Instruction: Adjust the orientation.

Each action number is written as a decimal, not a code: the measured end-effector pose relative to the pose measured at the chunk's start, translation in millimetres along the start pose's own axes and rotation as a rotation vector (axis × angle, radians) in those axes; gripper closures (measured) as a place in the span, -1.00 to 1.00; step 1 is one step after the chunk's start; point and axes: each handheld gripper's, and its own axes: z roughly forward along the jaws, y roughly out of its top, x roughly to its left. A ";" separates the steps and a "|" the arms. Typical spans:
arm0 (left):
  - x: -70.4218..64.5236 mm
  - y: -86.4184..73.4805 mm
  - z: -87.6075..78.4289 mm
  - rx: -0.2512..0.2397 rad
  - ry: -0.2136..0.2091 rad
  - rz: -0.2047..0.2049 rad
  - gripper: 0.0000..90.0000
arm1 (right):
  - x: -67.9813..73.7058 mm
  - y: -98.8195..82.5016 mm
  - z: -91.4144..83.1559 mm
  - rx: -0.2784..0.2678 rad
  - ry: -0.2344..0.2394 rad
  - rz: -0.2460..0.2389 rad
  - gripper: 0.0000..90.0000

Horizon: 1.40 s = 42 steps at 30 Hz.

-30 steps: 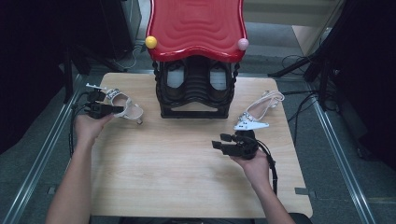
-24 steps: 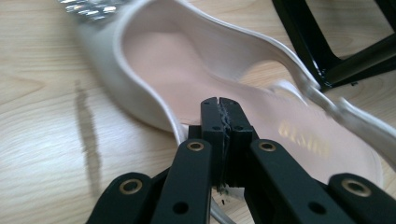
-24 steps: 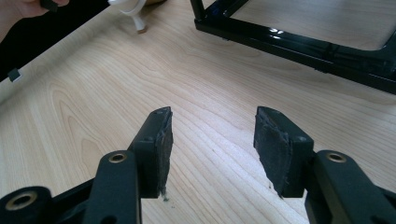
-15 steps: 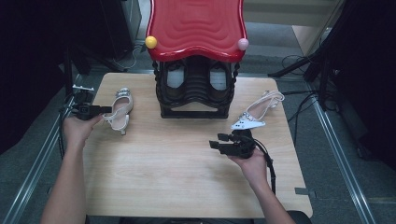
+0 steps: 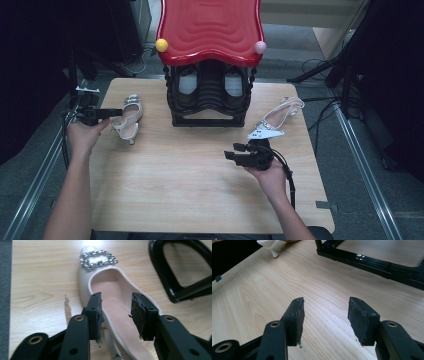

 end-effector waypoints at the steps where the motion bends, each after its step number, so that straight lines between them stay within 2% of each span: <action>1: 1.5 -0.5 2.5 0.004 0.006 -0.004 0.33 | 0.0 -0.3 -0.3 0.000 -0.001 0.002 0.07; 6: 9.8 -3.6 14.0 0.018 0.025 -0.019 0.33 | 0.0 -2.4 -1.6 0.004 -0.008 0.011 0.07; 8: 14.7 -6.1 18.9 0.016 0.006 -0.038 0.34 | -0.1 -3.3 -2.1 0.004 -0.010 0.011 0.07; 14: 18.2 -8.8 29.7 0.028 0.006 -0.060 0.43 | -0.8 -6.3 -5.6 0.006 -0.021 0.022 0.07; 17: 18.0 -10.3 36.1 0.062 0.025 -0.048 0.55 | -1.7 -7.6 -7.2 0.006 -0.029 0.023 0.07; 18: 18.0 -11.8 38.6 0.057 0.033 -0.042 0.59 | -1.9 -8.0 -7.6 0.006 -0.030 0.024 0.07; 20: 20.0 -13.0 39.3 0.046 0.018 -0.062 0.69 | -2.3 -8.8 -8.2 0.005 -0.032 0.025 0.07; 21: 20.9 -12.6 38.3 0.060 0.015 -0.055 0.71 | -2.3 -8.9 -8.4 0.004 -0.033 0.027 0.07; 24: 18.2 -12.0 39.2 0.050 0.031 -0.064 0.78 | -2.1 -9.2 -8.7 0.004 -0.034 0.026 0.07; 28: 15.3 -10.0 37.9 0.066 0.060 -0.046 0.89 | -2.5 -9.4 -7.8 0.006 -0.034 0.026 0.07; 31: 15.4 -8.8 36.9 0.086 0.040 -0.047 0.93 | -2.4 -9.3 -7.4 0.008 -0.032 0.025 0.07; 33: 14.1 -8.6 36.7 0.077 0.031 -0.062 0.93 | -2.9 -9.2 -7.0 0.007 -0.031 0.028 0.07; 35: 12.6 -7.7 35.4 0.081 0.030 -0.057 0.93 | -3.1 -9.2 -7.0 0.006 -0.032 0.029 0.07; 39: 9.9 -7.0 30.3 0.099 0.002 -0.042 0.93 | -4.1 -8.5 -7.8 0.000 -0.030 0.030 0.07; 42: 5.6 -7.2 26.9 0.080 -0.012 -0.051 0.93 | -5.0 -7.5 -7.3 0.000 -0.029 0.030 0.07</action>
